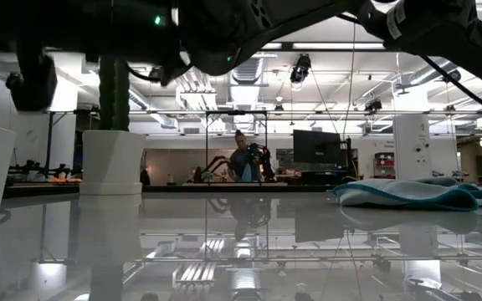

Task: Fold microfiber towels
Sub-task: Put the green microfiber towel into the white bin

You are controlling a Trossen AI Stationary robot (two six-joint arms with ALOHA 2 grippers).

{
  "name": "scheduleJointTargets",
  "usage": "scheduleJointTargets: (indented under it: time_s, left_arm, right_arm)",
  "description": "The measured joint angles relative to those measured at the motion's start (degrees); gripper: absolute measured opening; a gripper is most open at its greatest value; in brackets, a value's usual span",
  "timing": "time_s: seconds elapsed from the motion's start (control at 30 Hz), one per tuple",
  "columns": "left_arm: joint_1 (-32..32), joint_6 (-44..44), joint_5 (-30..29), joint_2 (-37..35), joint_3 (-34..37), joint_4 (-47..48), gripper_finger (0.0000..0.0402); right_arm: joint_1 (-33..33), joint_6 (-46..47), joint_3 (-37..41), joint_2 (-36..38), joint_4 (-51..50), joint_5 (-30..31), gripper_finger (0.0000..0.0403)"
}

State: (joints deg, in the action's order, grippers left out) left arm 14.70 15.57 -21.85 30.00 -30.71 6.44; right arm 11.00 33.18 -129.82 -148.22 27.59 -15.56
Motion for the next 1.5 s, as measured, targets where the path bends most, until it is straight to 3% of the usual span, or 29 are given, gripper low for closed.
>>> scheduleJointTargets:
  time_s: [0.17, 0.5, 0.77, 1.03, 1.23, 1.5]
  left_arm:
    - [0.0, -0.7, -1.0, 0.0, 0.0, 0.0, 0.0148]
    - [0.0, -1.5, -2.6, 0.6, 0.0, 0.0, 0.0148]
    - [0.0, -1.4, -2.7, 2.8, 0.0, 0.0, 0.0148]
    - [0.0, 0.0, -2.5, 4.9, -0.9, 0.2, 0.0148]
    - [0.1, 2.0, 4.0, 7.9, -4.8, 0.2, 0.0148]
    - [0.1, 2.6, 4.4, 12.2, -13.7, 6.9, 0.0148]
  right_arm:
    - [-0.1, 3.2, 0.1, -2.1, 3.3, -1.3, 0.0018]
    - [-1.4, 1.5, 0.0, -1.6, -7.8, 2.3, 0.0026]
    - [-1.4, -0.3, -0.7, -1.6, -10.6, 1.3, 0.0116]
    - [-1.7, -7.0, -5.2, -1.1, -22.6, 0.1, 0.0205]
    - [-1.7, -13.9, -5.2, 0.5, -28.5, 0.1, 0.0232]
    - [-1.6, -23.6, -5.2, 1.6, -31.7, 0.4, 0.0235]
